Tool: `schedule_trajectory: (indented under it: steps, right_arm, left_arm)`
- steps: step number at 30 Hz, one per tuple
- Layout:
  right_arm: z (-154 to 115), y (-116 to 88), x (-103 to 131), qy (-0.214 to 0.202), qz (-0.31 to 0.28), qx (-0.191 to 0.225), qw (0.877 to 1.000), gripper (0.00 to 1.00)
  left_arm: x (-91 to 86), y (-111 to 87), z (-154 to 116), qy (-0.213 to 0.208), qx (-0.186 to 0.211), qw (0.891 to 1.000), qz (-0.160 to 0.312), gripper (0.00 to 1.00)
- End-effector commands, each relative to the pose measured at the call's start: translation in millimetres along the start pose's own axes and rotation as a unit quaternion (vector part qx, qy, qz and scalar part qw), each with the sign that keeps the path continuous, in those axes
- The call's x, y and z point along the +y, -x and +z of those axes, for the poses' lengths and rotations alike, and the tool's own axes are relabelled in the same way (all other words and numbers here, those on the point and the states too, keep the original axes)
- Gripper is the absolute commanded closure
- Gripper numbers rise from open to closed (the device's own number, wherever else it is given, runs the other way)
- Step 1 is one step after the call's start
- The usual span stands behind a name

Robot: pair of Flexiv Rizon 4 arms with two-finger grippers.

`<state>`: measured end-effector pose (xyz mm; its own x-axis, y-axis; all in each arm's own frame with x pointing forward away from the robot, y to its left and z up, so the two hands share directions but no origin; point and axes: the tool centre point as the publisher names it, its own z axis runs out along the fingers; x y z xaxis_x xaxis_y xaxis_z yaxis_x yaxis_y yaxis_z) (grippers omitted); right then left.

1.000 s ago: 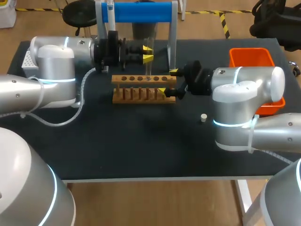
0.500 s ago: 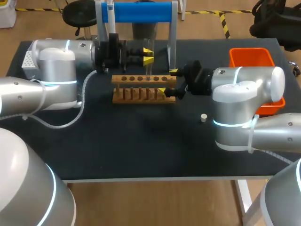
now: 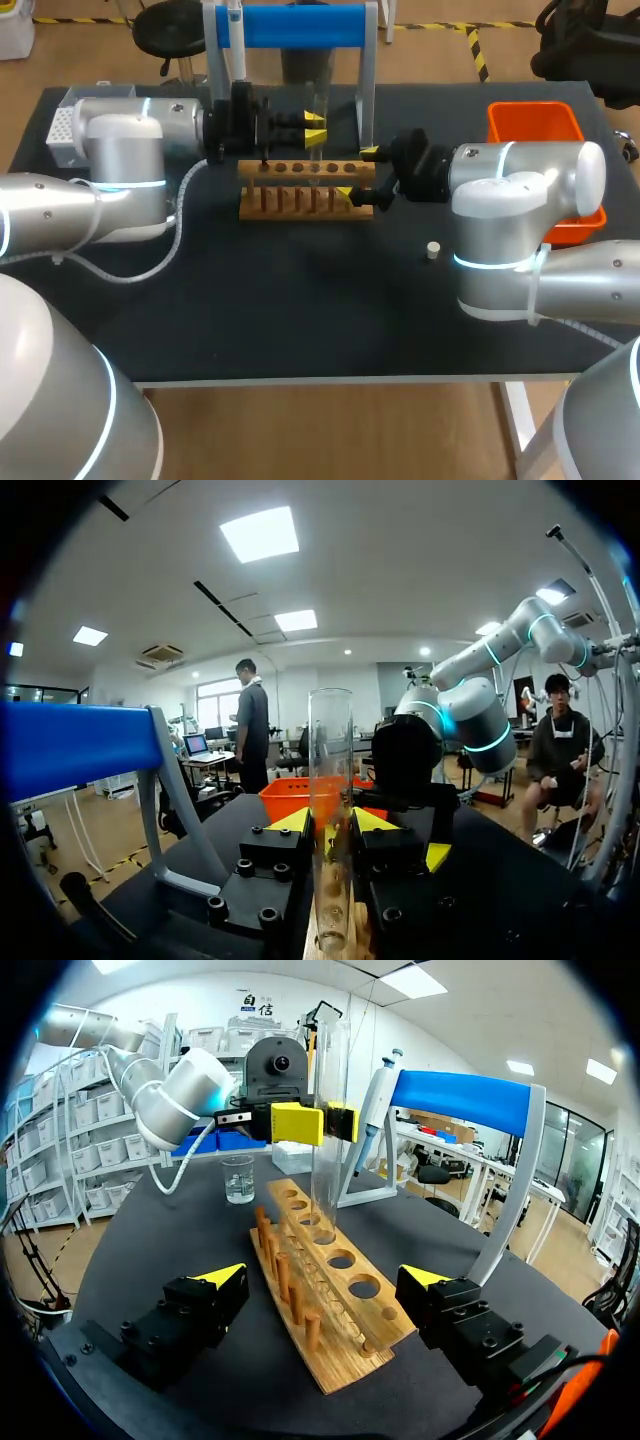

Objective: Invert the test tube, pick up the pipette, mount the tip to pipette, aspirate from beaker and dispense into the tube, eject the tip, return the pipette, and cap with the stopper.

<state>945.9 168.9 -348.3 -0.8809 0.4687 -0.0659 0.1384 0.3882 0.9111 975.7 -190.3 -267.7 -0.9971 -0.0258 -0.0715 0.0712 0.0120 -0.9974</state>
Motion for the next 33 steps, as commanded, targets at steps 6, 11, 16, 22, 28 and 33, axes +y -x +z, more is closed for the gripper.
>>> schedule_trajectory:
  steps: [6, 11, 16, 22, 28, 33]
  right_arm:
    - [0.6, -0.5, -0.8, 0.001, 0.0, -0.001, 1.0, 0.0]
    - [0.6, -0.5, -0.8, 0.001, 0.0, -0.001, 1.0, 0.0]
    - [0.6, -0.5, -0.8, 0.001, 0.0, -0.001, 1.0, 0.0]
    - [0.6, -0.5, -0.8, 0.001, 0.0, -0.001, 1.0, 0.0]
    - [0.6, -0.5, -0.8, 0.001, 0.0, -0.001, 1.0, 0.0]
    - [0.6, -0.5, -0.8, 0.001, 0.0, -0.001, 1.0, 0.0]
  left_arm:
    - [10.5, 2.0, 0.9, -0.007, -0.005, 1.0, 0.002, 1.0]
    - [13.9, 2.1, -0.2, -0.009, -0.006, 1.0, 0.001, 1.0]
    - [17.3, 2.5, -1.4, -0.012, -0.009, 1.0, 0.0, 1.0]
    - [23.1, 2.0, -3.4, -0.017, -0.012, 1.0, -0.001, 1.0]
    - [27.4, 1.6, -4.8, -0.018, -0.015, 1.0, 0.002, 1.0]
    - [30.8, 2.0, -5.3, -0.021, -0.016, 1.0, 0.002, 1.0]
